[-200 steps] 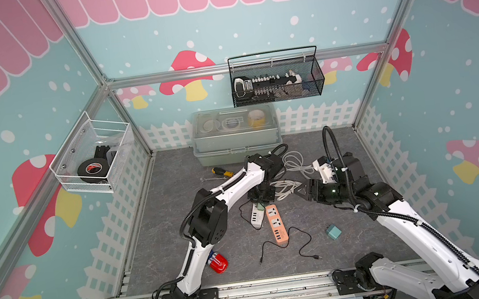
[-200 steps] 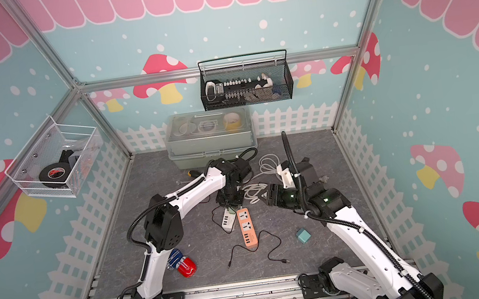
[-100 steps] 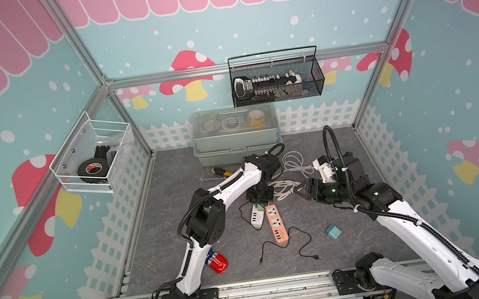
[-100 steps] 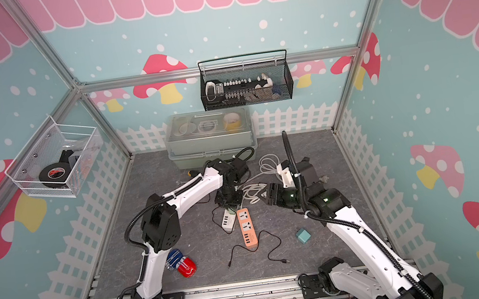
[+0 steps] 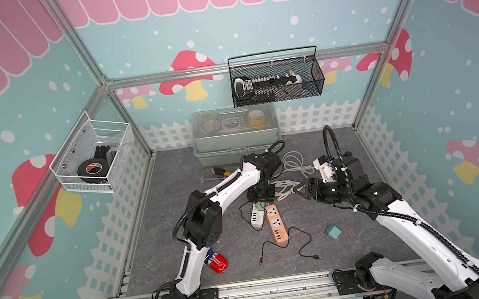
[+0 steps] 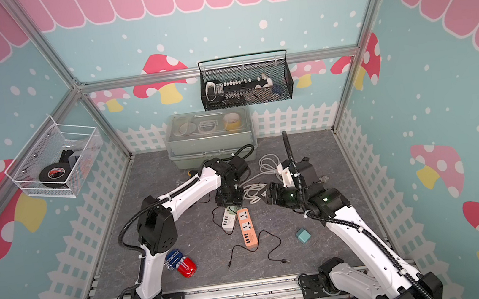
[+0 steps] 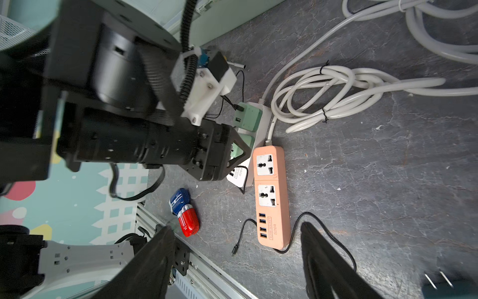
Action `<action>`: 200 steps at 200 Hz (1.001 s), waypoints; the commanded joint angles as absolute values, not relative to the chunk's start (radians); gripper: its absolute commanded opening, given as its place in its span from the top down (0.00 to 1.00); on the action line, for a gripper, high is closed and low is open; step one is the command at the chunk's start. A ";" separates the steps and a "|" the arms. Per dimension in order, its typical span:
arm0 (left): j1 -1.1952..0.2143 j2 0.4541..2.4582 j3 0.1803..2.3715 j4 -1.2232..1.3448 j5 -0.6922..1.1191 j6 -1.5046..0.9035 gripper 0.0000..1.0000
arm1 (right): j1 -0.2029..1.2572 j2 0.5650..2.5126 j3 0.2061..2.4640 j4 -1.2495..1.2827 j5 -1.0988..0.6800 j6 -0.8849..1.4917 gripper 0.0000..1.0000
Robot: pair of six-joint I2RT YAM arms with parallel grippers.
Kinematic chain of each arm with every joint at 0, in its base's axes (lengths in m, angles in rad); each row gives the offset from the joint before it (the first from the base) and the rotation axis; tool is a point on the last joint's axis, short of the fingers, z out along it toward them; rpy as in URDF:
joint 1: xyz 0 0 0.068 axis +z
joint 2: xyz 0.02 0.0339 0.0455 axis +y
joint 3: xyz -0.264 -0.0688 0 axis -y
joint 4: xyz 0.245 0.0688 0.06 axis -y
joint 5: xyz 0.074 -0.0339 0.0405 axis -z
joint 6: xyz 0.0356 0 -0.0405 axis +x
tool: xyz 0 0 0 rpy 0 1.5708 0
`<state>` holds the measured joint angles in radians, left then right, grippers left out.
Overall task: Charge the electric shaver
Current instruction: Insert the plug into the socket, then pick up the charging cable from the center of the board.
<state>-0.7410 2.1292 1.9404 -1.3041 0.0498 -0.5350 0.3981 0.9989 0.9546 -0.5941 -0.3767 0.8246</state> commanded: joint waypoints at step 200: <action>-0.362 1.863 1.140 -0.588 0.490 -0.885 0.65 | 0.647 1.149 1.123 -0.595 -0.169 0.699 0.27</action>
